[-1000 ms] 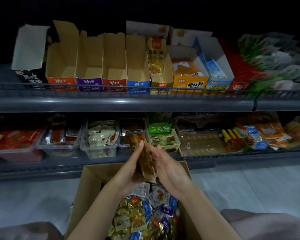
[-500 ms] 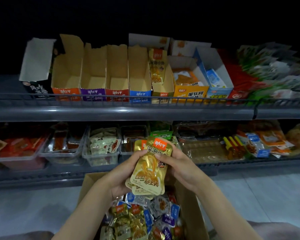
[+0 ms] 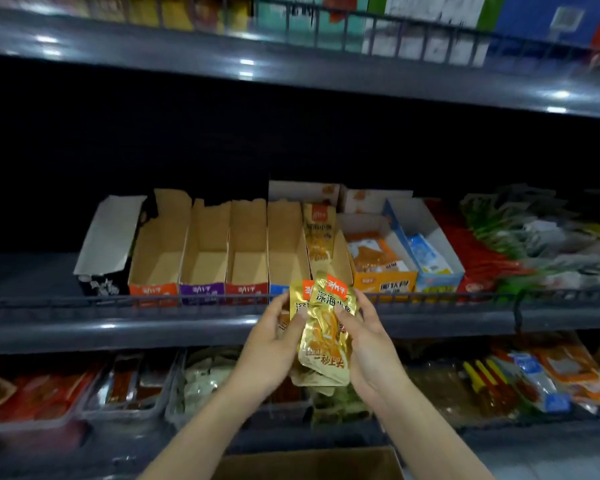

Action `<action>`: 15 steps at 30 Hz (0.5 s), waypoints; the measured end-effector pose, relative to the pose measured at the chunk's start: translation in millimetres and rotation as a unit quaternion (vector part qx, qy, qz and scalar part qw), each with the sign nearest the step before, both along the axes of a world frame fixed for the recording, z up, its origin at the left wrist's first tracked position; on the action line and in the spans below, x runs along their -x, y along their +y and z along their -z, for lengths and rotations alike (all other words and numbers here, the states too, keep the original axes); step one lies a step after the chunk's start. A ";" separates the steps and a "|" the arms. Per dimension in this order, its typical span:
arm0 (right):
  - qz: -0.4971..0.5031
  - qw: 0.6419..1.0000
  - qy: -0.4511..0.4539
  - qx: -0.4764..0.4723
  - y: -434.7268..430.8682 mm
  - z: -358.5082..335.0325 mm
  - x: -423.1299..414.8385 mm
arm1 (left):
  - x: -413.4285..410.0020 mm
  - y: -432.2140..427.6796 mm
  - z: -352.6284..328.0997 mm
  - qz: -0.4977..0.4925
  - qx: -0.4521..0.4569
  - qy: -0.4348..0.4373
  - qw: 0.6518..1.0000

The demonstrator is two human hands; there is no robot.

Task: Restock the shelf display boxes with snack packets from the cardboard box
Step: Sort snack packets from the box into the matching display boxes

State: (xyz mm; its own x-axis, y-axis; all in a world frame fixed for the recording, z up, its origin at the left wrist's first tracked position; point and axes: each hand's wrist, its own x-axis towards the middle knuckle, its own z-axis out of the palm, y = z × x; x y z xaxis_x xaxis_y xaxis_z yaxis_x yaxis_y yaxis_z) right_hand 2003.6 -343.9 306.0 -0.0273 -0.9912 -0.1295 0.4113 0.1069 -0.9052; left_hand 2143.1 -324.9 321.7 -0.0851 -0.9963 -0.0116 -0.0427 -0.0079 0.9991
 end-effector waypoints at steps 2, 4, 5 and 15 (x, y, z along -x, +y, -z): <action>0.014 1.000 -0.003 0.017 -13.5 -13.3 -5.4 | 7.0 -9.3 -9.1 0.019 0.041 -0.045 0.998; 0.025 0.999 0.000 0.028 -27.5 -27.0 -6.6 | 11.0 -20.3 -14.8 0.043 0.071 -0.086 0.993; 0.022 0.999 -0.004 0.031 -34.0 -33.3 -5.8 | 11.1 -26.1 -17.2 0.056 0.089 -0.092 0.990; -0.043 0.969 0.201 0.138 -100.4 -77.0 27.3 | -3.6 -103.2 -41.7 0.042 0.135 -0.075 0.987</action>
State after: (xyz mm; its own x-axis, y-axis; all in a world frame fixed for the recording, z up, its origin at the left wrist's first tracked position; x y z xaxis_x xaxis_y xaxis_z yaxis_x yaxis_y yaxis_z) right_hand 1976.2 -444.3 382.9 0.0647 -0.9873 0.1450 0.0193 -0.1440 -0.9894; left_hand 2146.7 -428.1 363.4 -0.1842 -0.9546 0.2340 -0.1798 0.2668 0.9468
